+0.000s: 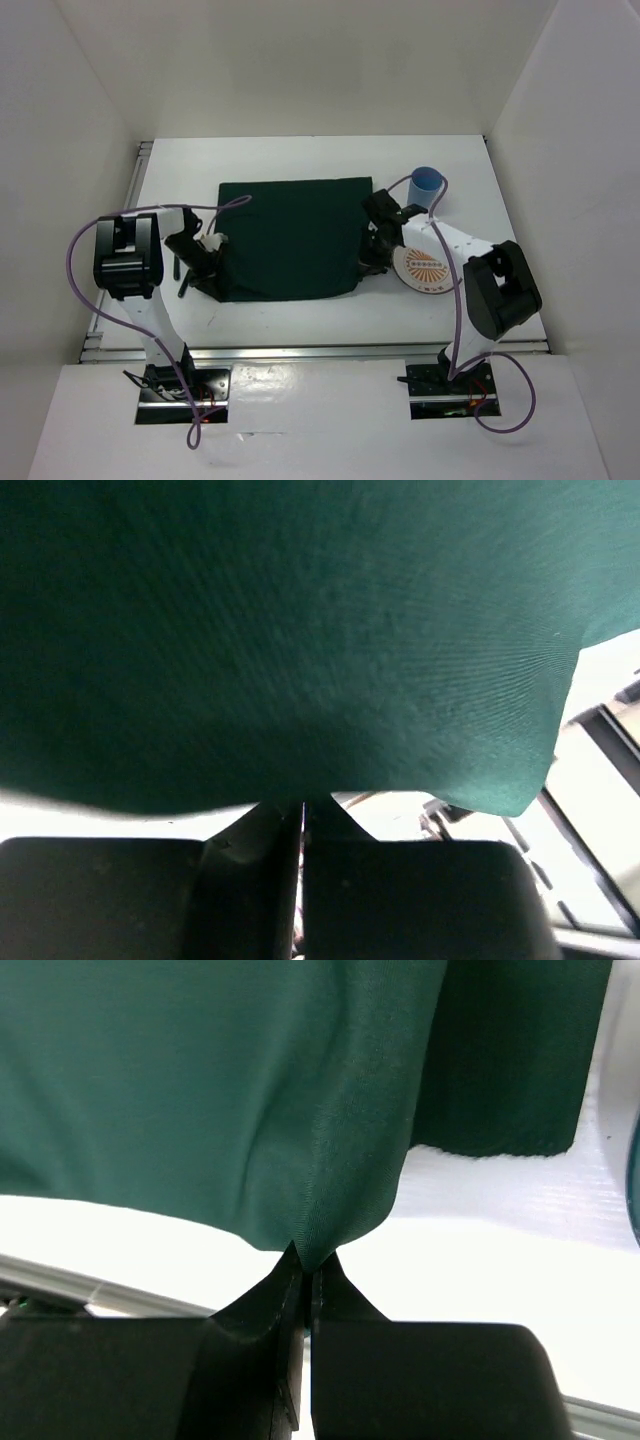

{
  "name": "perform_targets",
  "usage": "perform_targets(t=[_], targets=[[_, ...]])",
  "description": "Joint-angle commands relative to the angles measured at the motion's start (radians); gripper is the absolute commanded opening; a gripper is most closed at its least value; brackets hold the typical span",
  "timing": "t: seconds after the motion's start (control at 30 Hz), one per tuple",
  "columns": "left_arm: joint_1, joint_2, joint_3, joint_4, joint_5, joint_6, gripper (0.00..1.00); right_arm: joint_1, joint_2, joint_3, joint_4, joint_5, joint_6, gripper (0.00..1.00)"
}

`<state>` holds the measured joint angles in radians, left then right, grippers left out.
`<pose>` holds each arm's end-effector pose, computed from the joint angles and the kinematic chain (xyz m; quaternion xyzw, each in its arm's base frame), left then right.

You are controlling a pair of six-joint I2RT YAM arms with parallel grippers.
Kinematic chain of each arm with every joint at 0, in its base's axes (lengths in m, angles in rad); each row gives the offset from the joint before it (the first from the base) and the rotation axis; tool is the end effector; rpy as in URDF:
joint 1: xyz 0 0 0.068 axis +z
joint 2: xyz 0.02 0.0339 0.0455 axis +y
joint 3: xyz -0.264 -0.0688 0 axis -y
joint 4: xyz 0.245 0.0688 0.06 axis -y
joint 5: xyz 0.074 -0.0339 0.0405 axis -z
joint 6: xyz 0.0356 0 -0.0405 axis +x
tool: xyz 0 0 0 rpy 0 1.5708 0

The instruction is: Set the dinner table for one person

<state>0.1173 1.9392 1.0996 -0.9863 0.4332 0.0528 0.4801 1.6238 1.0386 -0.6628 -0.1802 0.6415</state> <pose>0.2962 0.0199 0.1146 0.0586 -0.9673 0.2229 0.1057 0.2684 0.1470 0.1884 0.0648 0.9810 0.1603 0.0883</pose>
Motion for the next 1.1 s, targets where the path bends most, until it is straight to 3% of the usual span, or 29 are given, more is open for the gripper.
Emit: perform_targets(t=[0.0,0.13,0.3,0.57,0.63,0.67,0.7,0.73,0.83,0.87,0.93,0.97,1.07], targets=[[0.008,-0.057,0.063,0.103,-0.007,0.065,0.0,0.008,-0.004,0.141,-0.102,0.021,-0.054,0.0],[0.008,-0.152,0.15,0.074,-0.019,0.087,0.0,0.008,-0.013,0.247,-0.156,0.042,-0.077,0.0],[-0.002,-0.2,0.224,0.011,-0.028,0.108,0.0,-0.003,-0.047,0.258,-0.193,0.074,-0.065,0.0],[-0.093,-0.198,0.086,0.0,-0.106,0.142,0.01,-0.043,-0.096,0.074,-0.184,0.113,0.007,0.02],[-0.093,-0.186,0.063,0.021,-0.125,0.142,0.08,-0.055,-0.096,0.035,-0.172,0.123,0.007,0.1],[-0.093,-0.177,0.048,0.031,-0.148,0.142,0.1,-0.069,-0.105,-0.003,-0.158,0.139,0.02,0.2],[-0.093,-0.177,0.048,0.041,-0.16,0.142,0.14,-0.069,-0.116,-0.023,-0.147,0.162,0.02,0.5],[-0.093,-0.177,0.048,0.041,-0.174,0.142,0.24,-0.081,-0.116,-0.04,-0.136,0.162,0.02,0.52],[-0.093,-0.177,0.048,0.041,-0.203,0.142,0.36,-0.081,-0.153,-0.061,-0.115,0.188,0.02,0.52],[-0.093,-0.177,0.057,0.041,-0.203,0.142,0.6,-0.081,-0.153,-0.061,-0.115,0.203,0.02,0.52],[-0.093,-0.204,0.057,0.041,-0.191,0.168,0.68,-0.081,-0.139,-0.02,-0.126,0.222,0.02,0.52],[-0.102,-0.213,0.069,0.041,-0.191,0.168,0.86,-0.081,-0.121,-0.002,-0.138,0.222,0.008,0.52],[-0.102,-0.252,0.078,0.041,-0.244,0.159,0.9,-0.072,-0.11,0.063,-0.138,0.222,-0.032,0.53]])
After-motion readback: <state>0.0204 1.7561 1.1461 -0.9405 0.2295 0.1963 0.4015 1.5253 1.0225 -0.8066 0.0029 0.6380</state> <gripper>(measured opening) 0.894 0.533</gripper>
